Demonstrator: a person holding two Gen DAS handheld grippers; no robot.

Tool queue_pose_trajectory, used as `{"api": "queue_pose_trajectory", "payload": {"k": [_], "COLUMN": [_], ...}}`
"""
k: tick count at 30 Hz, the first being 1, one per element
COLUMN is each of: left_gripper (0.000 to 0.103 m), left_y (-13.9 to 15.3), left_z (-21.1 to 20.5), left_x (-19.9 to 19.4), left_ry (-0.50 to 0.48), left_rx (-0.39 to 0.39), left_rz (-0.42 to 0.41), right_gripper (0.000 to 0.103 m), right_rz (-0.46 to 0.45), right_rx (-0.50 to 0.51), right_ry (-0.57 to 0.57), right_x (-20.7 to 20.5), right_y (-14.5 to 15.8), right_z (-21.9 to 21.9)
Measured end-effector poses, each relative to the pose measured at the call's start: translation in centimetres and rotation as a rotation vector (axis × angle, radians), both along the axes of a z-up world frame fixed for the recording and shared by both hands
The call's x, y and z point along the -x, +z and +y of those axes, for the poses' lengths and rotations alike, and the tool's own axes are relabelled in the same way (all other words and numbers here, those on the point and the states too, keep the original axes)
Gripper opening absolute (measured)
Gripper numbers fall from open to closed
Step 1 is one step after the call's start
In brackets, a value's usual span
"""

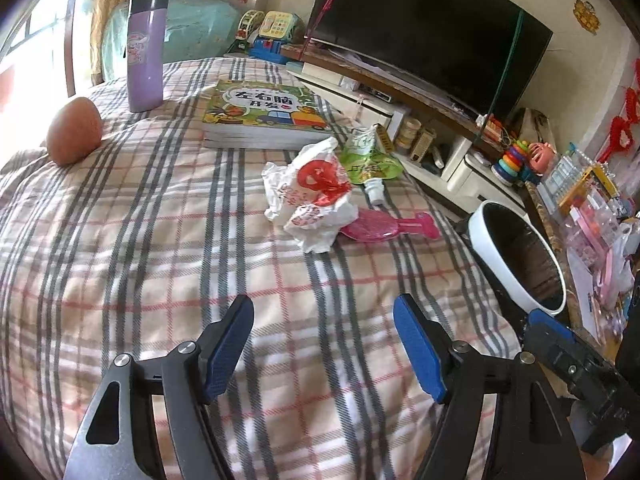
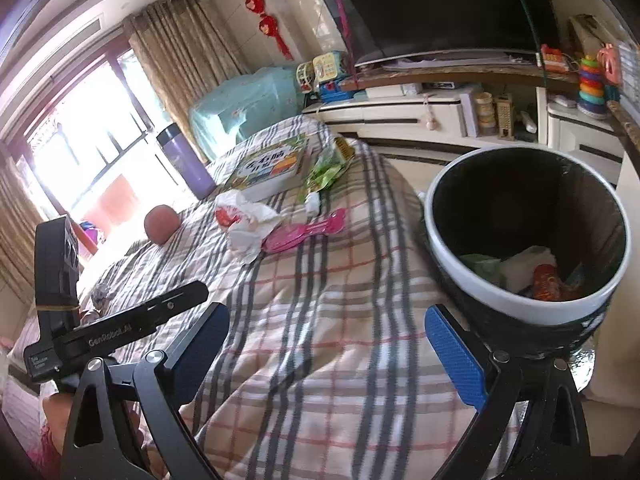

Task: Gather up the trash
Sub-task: 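Withdraw both tools from the bin back over the bed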

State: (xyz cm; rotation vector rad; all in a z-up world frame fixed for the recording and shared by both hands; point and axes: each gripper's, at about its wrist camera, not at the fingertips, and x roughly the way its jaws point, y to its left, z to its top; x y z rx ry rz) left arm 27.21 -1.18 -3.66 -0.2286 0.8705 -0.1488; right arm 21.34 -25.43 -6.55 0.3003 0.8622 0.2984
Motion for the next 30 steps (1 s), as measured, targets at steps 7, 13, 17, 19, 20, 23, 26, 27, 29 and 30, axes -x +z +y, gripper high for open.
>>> {"api": "queue_pose_trajectory", "payload": {"k": [7,13,17,19,20,23,26,27,29,30], "left_gripper": [0.072,0.072,0.072,0.072,0.072,0.071,0.054,0.048,0.031,0.029], "left_y": [0.3,-0.1,-0.3,-0.6,-0.8,-1.3,-1.8,-1.9,-2.2,-2.2], "left_z": [0.5,0.6,0.3,0.0,-0.2,-0.8,-1.4,-1.5,-1.4,-1.3], "left_x": [-1.8,-4.1,-5.6,-6.5,-7.0,-8.2,-9.0,-9.2,-9.4,-9.3], "left_ry": [0.002,0.006,-0.007,-0.012,-0.014,-0.013,-0.027,-0.042,-0.064,-0.07], "left_rx": [-0.036,-0.058,-0.062,-0.068,-0.071,-0.092,-0.111,-0.102,-0.088,-0.089], "left_rz": [-0.006,-0.014,-0.023,-0.027,-0.028,-0.032,-0.043,-0.04,-0.033,-0.039], "right_gripper": [0.099,0.099,0.098,0.094,0.092,0.091,0.091,0.091,0.091,0.091], "right_rz": [0.006,0.006,-0.002,-0.002,0.001,0.013,0.014,0.015,0.016,0.016], "right_rx": [-0.007,-0.009,0.002,0.006,0.006,-0.005,0.0,0.001,0.008,0.012], "right_ry": [0.008,0.028,0.027,0.026,0.025,0.024,0.03,0.036,0.05,0.056], "right_x": [-1.1,-2.7,-4.0,-4.6,-4.9,-5.7,-6.1,-6.2,-6.5,-6.8], "right_y": [-0.8,-1.1,-1.2,-1.3,-1.4,-1.7,-1.9,-2.0,-2.1,-2.2], "right_z": [0.8,1.1,1.2,1.2,1.2,1.1,1.2,1.2,1.5,1.6]}}
